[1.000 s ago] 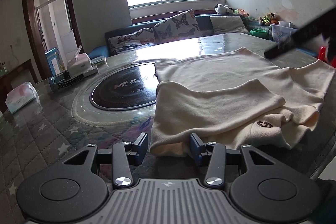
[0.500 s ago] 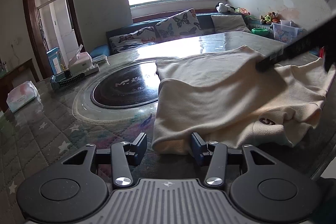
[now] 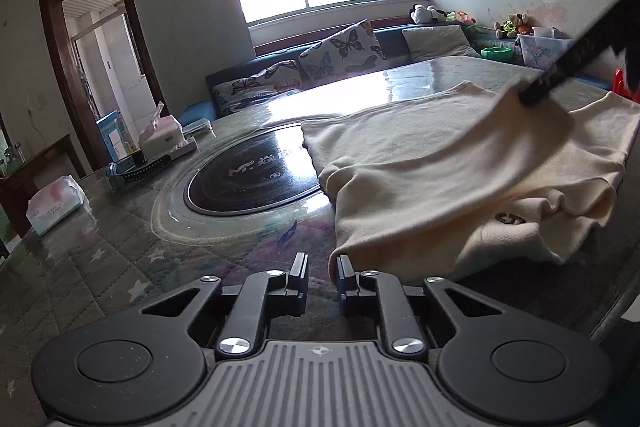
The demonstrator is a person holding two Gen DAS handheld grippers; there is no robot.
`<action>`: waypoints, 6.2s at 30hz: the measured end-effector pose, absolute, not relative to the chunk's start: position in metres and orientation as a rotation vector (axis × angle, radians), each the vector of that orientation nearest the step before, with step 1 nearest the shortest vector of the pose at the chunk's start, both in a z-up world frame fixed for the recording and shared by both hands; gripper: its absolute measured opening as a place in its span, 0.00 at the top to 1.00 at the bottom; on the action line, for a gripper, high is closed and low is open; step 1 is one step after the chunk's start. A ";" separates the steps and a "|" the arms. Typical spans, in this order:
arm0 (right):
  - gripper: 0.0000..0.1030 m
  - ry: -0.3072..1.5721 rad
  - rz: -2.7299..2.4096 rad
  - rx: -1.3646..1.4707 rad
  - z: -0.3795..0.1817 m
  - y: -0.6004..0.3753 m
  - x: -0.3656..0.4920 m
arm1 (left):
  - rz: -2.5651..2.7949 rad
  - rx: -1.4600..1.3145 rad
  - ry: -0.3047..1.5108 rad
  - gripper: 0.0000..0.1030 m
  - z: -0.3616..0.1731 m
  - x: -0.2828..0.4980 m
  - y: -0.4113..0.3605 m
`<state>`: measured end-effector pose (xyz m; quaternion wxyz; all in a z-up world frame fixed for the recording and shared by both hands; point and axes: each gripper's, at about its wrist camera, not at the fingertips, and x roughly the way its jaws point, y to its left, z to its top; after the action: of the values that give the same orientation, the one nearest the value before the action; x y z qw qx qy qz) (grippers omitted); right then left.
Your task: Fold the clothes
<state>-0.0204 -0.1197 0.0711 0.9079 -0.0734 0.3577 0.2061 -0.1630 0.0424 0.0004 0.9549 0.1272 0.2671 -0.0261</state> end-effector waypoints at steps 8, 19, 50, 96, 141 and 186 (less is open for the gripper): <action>0.88 0.760 0.379 -0.152 0.048 -0.129 -0.023 | -0.112 0.201 0.573 0.82 0.025 -0.162 0.068; 0.88 0.751 0.472 -0.109 0.031 -0.117 -0.025 | -0.207 0.092 0.594 0.84 0.034 -0.086 0.034; 0.77 0.696 0.223 0.023 0.030 -0.212 -0.049 | -0.145 0.142 0.616 0.60 0.029 -0.076 0.015; 0.96 0.422 0.103 0.290 0.088 -0.306 -0.080 | -0.146 0.185 0.556 0.37 0.039 -0.099 -0.016; 0.90 0.775 0.465 -0.041 0.032 -0.173 -0.068 | -0.175 0.174 0.566 0.63 0.029 -0.110 0.010; 0.97 0.661 0.504 -0.405 0.029 -0.155 -0.115 | -0.194 0.103 0.473 1.00 0.075 -0.120 0.014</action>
<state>-0.1150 -0.1549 0.0289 0.8950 -0.1953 0.3190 0.2432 -0.1201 0.0144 0.0754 0.9663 0.0508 0.2337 -0.0957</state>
